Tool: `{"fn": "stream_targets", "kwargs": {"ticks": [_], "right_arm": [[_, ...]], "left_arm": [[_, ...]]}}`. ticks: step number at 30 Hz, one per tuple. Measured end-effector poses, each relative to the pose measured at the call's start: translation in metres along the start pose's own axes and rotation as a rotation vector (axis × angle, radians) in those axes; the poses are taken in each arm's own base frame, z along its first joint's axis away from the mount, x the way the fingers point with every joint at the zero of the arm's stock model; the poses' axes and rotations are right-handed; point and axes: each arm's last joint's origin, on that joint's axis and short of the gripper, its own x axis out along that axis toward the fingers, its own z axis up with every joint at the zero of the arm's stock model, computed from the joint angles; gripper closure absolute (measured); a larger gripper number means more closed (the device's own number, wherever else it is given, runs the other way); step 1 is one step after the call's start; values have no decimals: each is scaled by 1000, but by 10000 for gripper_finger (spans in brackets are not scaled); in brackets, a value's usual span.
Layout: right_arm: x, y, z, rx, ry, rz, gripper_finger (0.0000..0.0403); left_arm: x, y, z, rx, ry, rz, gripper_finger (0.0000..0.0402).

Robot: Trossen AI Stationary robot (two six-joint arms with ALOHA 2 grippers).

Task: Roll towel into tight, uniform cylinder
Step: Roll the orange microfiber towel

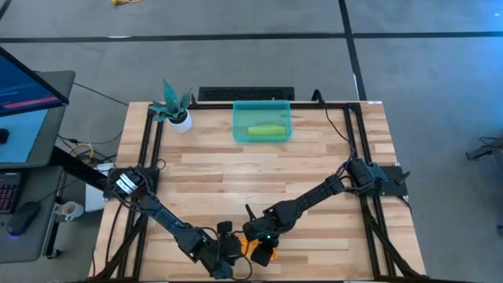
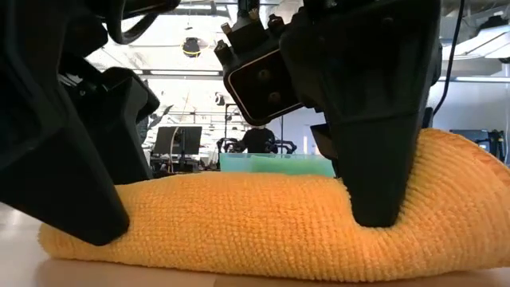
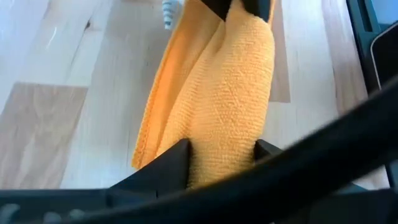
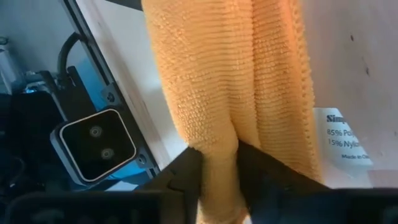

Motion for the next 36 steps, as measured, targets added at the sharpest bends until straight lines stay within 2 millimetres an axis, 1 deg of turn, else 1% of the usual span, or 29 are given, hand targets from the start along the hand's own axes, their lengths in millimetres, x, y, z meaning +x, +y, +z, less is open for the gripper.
{"fn": "stream_targets", "kwargs": {"ticks": [6, 10, 12, 16, 19, 21, 23, 24, 27, 31, 33, 35, 36], "right_arm": [[-1, 1, 2, -17, 3, 17, 234], [-9, 0, 2, -47, 36, 39, 206], [-11, 1, 2, -66, 27, 31, 199], [-32, 6, -5, -101, -25, -42, 195], [-49, 9, -15, -131, -44, -109, 196], [-62, 16, -26, -173, -71, -162, 197], [-72, 29, -39, -256, -135, -178, 197], [-73, 35, -46, -302, -169, -201, 197], [-65, 52, -64, -414, -302, -271, 197], [-50, 75, -88, -547, -470, -304, 200], [-38, 80, -91, -577, -537, -310, 203], [-31, 78, -97, -588, -579, -375, 211], [-28, 80, -95, -586, -612, -365, 219]], "left_arm": [[2, 1, -3, -52, 7, -2, 226], [2, 0, -3, -79, 1, -18, 226], [2, 0, -4, -102, 1, -17, 226], [2, 0, -4, -124, 4, -20, 226], [3, 0, -3, -142, 6, -20, 226], [3, 1, -3, -161, 10, -26, 226], [4, 2, -3, -183, 16, -25, 226], [4, 2, -2, -196, 18, -27, 226], [4, 2, -2, -202, 17, -28, 226], [4, 2, -2, -208, 17, -28, 226], [4, 3, -2, -211, 17, -28, 226], [4, 3, -1, -217, 17, -28, 226], [4, 3, -1, -221, 17, -28, 226]]}}
